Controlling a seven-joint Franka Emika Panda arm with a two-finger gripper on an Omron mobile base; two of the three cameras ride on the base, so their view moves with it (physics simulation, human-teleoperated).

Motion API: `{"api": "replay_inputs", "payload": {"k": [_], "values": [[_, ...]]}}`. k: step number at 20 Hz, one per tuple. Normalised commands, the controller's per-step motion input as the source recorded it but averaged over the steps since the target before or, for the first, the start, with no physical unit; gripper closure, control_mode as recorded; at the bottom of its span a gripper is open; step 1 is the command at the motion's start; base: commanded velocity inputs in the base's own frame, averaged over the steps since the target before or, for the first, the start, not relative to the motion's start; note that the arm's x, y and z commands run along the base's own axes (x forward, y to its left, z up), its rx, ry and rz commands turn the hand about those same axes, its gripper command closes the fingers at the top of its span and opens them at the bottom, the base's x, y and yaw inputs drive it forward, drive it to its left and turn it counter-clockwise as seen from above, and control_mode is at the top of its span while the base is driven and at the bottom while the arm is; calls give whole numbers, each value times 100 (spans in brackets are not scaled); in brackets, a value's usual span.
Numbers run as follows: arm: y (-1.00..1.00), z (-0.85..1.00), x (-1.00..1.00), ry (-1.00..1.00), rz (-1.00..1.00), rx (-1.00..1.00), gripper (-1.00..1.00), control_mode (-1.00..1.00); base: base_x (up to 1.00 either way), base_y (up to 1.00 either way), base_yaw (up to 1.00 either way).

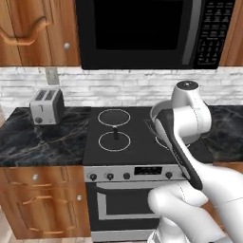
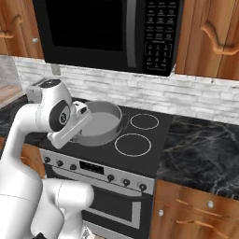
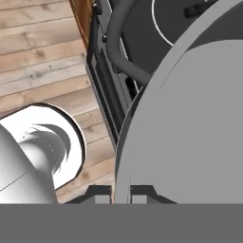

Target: Move the pot and pan from the stove into the sink.

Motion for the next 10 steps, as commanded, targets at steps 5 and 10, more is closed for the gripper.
{"api": "replay_inputs", "payload": {"k": [5,10], "values": [[0,0,0,0,0,0,100,100,-28,-6,42],[0,0,0,0,0,0,100,100,-21,-11,45]]}}
